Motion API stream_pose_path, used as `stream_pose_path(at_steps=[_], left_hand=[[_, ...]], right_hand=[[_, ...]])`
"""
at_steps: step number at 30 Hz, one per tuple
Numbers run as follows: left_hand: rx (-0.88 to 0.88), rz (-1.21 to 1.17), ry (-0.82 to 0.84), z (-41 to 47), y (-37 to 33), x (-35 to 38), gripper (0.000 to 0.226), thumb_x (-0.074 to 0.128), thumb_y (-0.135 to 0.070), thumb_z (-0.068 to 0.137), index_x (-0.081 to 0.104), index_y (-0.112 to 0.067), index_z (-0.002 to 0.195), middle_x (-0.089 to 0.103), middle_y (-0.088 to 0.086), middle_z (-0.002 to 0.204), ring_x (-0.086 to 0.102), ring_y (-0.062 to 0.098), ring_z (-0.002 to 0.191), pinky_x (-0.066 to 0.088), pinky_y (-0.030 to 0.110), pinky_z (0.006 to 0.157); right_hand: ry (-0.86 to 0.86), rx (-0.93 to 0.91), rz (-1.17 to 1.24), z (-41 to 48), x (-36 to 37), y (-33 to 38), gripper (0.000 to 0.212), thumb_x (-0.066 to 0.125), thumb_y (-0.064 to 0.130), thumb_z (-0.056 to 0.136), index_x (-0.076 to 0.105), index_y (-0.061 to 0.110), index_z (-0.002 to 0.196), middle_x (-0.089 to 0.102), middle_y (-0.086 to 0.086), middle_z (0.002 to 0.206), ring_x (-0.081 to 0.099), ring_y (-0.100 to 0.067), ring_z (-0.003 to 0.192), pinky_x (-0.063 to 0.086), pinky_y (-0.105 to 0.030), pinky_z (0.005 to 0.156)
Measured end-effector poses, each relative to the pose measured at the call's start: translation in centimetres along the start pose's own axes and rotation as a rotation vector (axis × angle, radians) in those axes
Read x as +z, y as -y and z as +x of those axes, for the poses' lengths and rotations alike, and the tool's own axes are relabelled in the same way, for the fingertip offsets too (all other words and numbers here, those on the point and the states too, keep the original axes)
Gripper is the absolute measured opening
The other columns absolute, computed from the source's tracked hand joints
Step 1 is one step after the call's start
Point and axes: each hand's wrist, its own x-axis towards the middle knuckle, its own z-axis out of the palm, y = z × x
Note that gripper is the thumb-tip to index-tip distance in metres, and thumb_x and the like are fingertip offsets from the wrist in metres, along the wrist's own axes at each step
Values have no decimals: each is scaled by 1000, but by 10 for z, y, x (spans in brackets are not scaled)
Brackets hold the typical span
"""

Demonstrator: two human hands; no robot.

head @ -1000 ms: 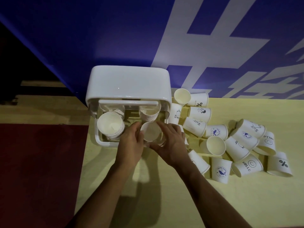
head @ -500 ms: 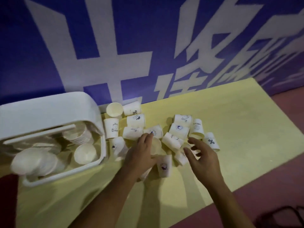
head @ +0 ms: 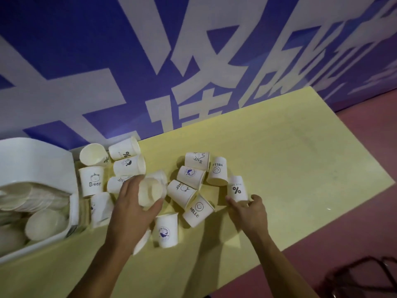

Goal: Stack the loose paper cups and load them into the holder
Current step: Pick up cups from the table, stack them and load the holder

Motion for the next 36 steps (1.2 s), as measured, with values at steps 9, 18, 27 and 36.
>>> stream_pose_path(at_steps=[9, 18, 27, 36], left_hand=[[50, -127, 13, 16, -58, 23, 75, 85, -38, 79, 50, -21, 144, 52, -4, 141, 49, 11, 128, 38, 22, 100], [80, -143, -1, -3, -25, -13, 75, 86, -37, 77, 51, -19, 142, 56, -1, 139, 53, 16, 126, 45, 29, 102], [14, -160, -94, -50, 83, -145, 76, 88, -49, 71, 58, -26, 136, 58, -10, 134, 54, 6, 116, 47, 21, 93], [-54, -178, -169, -85, 184, -226, 69, 87, -40, 72, 60, -26, 134, 54, -16, 133, 53, 0, 118, 38, 3, 95]], right_hand=[[-117, -96, 152, -1, -7, 7, 68, 83, 43, 81, 52, 7, 129, 59, -6, 116, 62, -27, 100, 52, -37, 78], [-102, -438, 186, -65, -25, 66, 82, 89, 50, 72, 50, 25, 139, 53, 12, 130, 59, -14, 116, 57, -43, 91], [80, -768, 158, -192, 80, 152, 76, 92, 47, 69, 60, 25, 134, 58, 13, 124, 55, -1, 117, 51, -26, 92], [254, -954, 151, -279, 204, 196, 75, 86, 48, 76, 56, 18, 138, 58, 12, 129, 55, -6, 123, 51, -31, 99]])
